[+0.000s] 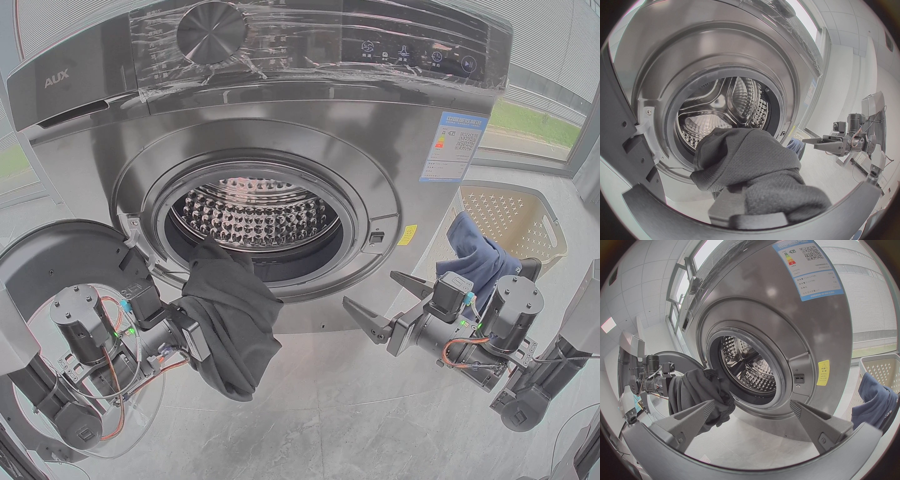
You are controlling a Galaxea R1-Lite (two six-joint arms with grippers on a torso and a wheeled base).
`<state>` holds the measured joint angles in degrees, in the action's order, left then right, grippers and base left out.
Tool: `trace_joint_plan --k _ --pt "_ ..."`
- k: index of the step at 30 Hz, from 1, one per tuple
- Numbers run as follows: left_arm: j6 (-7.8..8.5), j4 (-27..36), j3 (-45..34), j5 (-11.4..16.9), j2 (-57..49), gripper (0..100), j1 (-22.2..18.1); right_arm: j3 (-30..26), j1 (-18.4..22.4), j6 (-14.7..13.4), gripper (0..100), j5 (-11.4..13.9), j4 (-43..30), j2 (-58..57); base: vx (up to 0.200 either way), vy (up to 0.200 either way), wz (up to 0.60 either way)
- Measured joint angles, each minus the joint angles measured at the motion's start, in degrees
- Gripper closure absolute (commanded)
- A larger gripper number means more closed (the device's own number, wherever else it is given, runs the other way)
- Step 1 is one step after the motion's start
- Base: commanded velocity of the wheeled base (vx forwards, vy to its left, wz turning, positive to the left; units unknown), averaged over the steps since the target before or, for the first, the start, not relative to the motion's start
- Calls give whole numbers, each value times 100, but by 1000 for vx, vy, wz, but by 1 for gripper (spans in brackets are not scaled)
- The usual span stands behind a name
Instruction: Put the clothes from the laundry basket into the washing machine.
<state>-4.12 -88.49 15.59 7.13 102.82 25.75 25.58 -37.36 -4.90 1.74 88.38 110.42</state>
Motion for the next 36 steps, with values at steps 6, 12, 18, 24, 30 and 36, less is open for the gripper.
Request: trace_joint_plan --k 6,12,18,24,30,36 --pt "5 0 -5 -2 13 100 5 0 2 0 0 0 0 7 0 0 0" --pt "10 0 -7 -27 35 100 77 0 2 0 0 2 0 9 0 0 0" --pt "24 2 -20 -29 62 100 110 0 2 0 0 0 0 9 0 100 0" --pt "35 2 -22 -27 73 100 117 2 5 0 0 -2 0 7 0 100 0" --pt "35 0 -22 -27 74 100 115 0 0 0 0 -2 0 5 0 0 0" --pt "54 0 -22 -32 85 100 112 9 5 -2 0 0 0 5 0 0 0"
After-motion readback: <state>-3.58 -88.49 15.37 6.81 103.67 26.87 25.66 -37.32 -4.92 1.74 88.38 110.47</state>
